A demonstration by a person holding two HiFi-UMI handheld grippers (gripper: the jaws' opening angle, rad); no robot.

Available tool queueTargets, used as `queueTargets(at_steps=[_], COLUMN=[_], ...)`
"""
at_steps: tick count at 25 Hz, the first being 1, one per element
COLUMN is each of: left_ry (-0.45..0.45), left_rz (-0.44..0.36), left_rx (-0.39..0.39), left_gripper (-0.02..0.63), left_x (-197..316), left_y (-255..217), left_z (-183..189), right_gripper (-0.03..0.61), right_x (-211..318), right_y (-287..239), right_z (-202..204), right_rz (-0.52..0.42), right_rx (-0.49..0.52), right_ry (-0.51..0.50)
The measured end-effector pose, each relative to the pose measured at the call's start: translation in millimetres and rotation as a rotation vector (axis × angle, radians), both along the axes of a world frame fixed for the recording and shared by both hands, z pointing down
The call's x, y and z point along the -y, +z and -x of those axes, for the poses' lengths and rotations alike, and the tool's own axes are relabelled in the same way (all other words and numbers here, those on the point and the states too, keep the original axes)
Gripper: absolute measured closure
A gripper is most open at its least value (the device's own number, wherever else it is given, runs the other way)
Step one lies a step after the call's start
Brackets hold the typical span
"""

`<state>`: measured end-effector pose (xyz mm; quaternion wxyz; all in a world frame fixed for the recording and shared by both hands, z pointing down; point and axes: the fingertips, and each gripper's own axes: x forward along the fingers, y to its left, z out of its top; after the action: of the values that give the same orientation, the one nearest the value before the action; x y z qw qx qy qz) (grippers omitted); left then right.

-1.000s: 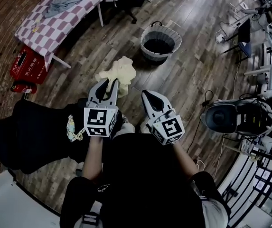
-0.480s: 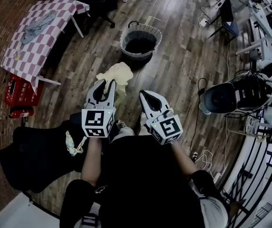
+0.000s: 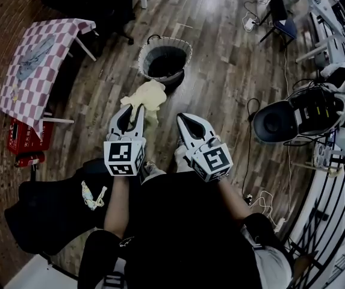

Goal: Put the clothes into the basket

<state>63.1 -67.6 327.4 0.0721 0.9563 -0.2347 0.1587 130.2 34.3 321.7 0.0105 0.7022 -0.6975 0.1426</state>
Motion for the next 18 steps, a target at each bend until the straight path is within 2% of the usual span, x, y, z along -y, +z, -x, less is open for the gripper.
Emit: queueTargets(at_steps=[10, 15, 18], left_ry=[-0.036, -0.076, -0.091], left_rz=[-0.015, -0.010, -0.001], left_rx=[0.019, 0.020, 0.031], left_gripper=[0.534, 0.534, 0.534], left_x=[10, 14, 16], left_y=[0, 4, 9], left_z=[-78, -99, -109], right_gripper=[0.571, 0.571, 0.571], right_x=[10, 7, 7], right_y=[-1, 5, 4], right_z=[-81, -109, -121], right_rz=[-0.019, 0.027, 0.018], right_rx=[0.007, 0.009, 0.035], right_ry=[-0.048, -0.047, -0.055])
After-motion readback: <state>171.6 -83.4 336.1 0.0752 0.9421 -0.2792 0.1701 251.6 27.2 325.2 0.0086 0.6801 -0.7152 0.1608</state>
